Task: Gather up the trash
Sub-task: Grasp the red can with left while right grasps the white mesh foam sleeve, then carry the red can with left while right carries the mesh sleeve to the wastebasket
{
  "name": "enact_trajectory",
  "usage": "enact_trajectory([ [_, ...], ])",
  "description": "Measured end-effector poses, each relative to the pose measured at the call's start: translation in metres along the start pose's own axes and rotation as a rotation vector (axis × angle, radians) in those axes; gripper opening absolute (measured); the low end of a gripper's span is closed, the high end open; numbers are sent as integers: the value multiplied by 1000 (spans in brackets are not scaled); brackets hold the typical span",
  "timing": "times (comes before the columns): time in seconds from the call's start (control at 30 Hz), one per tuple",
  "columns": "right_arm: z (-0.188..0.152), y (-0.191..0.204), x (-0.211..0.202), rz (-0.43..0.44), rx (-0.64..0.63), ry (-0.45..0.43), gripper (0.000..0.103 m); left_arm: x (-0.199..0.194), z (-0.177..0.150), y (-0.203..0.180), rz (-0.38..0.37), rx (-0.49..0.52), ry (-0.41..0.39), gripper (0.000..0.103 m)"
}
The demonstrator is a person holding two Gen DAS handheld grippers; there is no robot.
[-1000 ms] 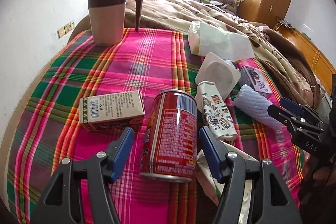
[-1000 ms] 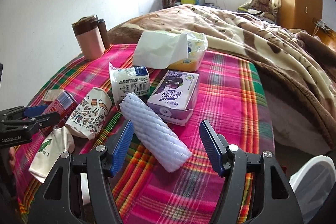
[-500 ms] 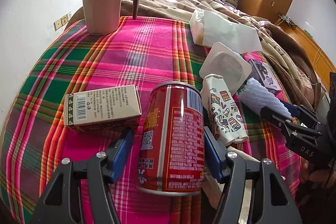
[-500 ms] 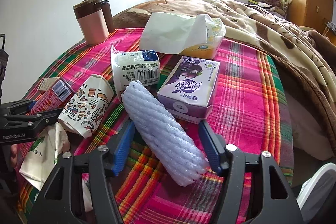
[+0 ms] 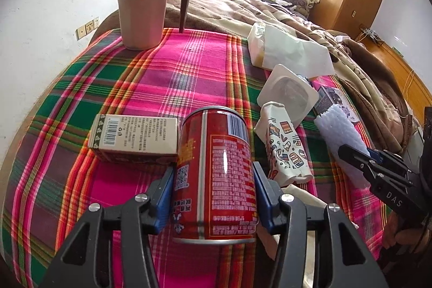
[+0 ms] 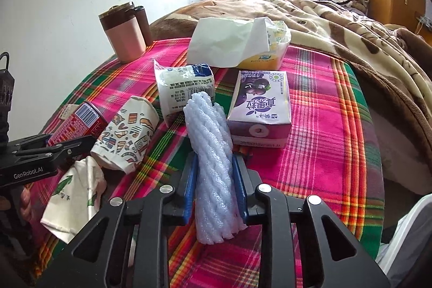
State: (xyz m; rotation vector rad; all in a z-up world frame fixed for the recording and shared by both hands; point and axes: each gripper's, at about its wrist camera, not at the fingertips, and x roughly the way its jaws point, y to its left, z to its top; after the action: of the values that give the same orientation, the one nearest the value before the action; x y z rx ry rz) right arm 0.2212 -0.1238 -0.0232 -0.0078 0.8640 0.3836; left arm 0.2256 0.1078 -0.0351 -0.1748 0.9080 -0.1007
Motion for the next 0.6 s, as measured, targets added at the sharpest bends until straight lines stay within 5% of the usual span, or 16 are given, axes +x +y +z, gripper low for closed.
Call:
enact_trajectory([
  [0.6, -13, 11, -50, 32, 34, -95, 24, -68, -15, -26, -26, 39, -118, 54],
])
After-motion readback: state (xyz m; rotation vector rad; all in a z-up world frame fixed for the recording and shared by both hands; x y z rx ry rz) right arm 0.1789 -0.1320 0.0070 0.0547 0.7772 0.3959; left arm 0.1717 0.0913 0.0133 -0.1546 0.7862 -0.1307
